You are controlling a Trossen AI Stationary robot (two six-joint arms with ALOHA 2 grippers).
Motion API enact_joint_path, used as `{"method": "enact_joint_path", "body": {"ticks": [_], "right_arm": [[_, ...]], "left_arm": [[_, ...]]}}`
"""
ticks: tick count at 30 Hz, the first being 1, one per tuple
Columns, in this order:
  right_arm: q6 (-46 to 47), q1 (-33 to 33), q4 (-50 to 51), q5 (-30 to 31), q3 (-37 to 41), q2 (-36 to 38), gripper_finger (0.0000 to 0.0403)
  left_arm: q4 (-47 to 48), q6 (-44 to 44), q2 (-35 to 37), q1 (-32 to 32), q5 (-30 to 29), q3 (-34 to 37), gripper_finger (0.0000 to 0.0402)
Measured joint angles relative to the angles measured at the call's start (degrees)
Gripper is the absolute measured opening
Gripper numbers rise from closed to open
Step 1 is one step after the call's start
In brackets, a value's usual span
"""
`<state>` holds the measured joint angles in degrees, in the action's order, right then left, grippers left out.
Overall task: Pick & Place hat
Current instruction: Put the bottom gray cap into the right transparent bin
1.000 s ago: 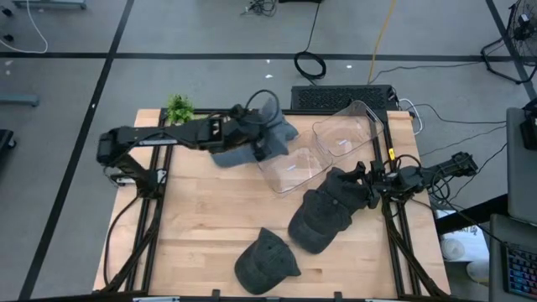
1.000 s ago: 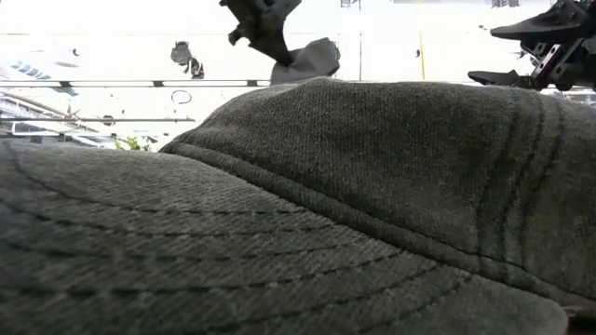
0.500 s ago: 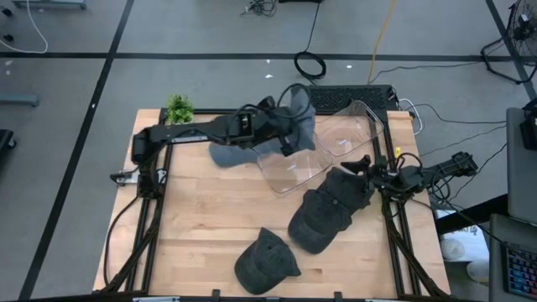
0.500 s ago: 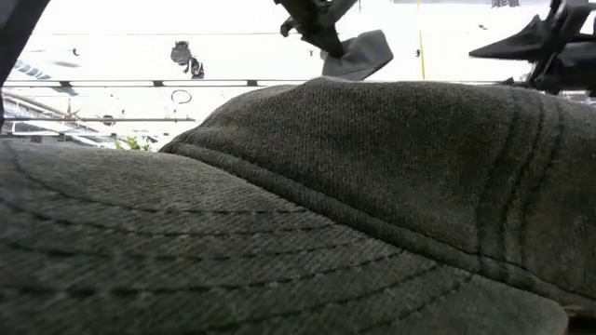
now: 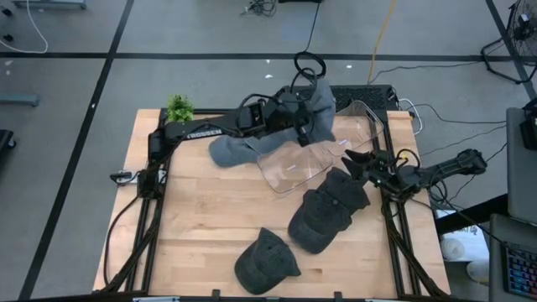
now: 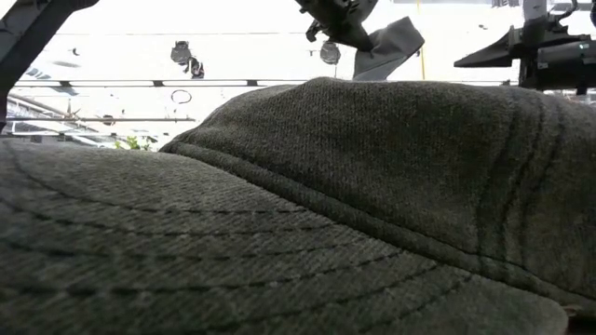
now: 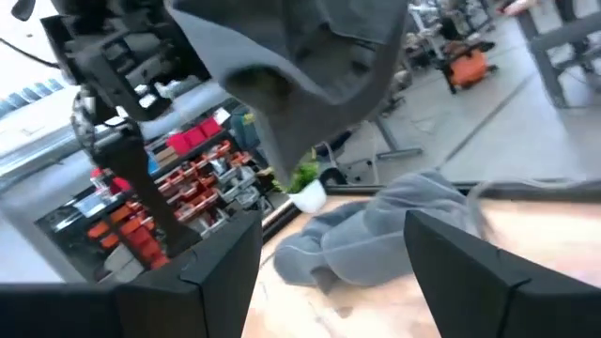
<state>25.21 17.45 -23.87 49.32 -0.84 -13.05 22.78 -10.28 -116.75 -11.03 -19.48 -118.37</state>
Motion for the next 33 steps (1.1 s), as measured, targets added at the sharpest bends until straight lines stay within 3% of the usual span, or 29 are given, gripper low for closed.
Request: {"method": "enact_joint_path", "body": {"ticks": [5,7,10,16,21,26,33], "right_arm": [[-14.7,-2.2,-18.8,0.0,-0.1,-6.4,0.0249],[-16.9,-3.1,-21.8,0.0,-1.5,-7.5,0.0249],[-15.4,-4.9,-13.1,-1.8,-5.2,-8.8,0.0249],[-9.1,-11.3,-0.4,-13.1,-15.0,-14.2,0.0259],[-10.5,-15.7,-0.3,-16.2,-18.9,-17.6,0.0285],[-3.7,-21.0,0.9,-29.4,-21.8,-19.6,0.0302],[7.5,-29.8,0.8,-41.4,-23.0,-22.8,0.0304]], "left_arm": [[4.6,-3.2,0.0,0.9,0.1,0.0,0.0001],[6.7,-5.0,0.0,1.6,0.2,0.0,0.0001],[8.5,-7.3,0.1,3.0,1.7,0.0,0.0001],[8.6,-10.0,0.1,5.7,2.7,0.0,0.0001],[8.9,-10.2,0.1,6.2,2.4,0.0,0.0001],[10.7,-11.0,0.2,6.1,0.1,0.0,0.0001],[10.9,-13.2,0.2,6.5,-0.9,0.0,0.0001]]}}
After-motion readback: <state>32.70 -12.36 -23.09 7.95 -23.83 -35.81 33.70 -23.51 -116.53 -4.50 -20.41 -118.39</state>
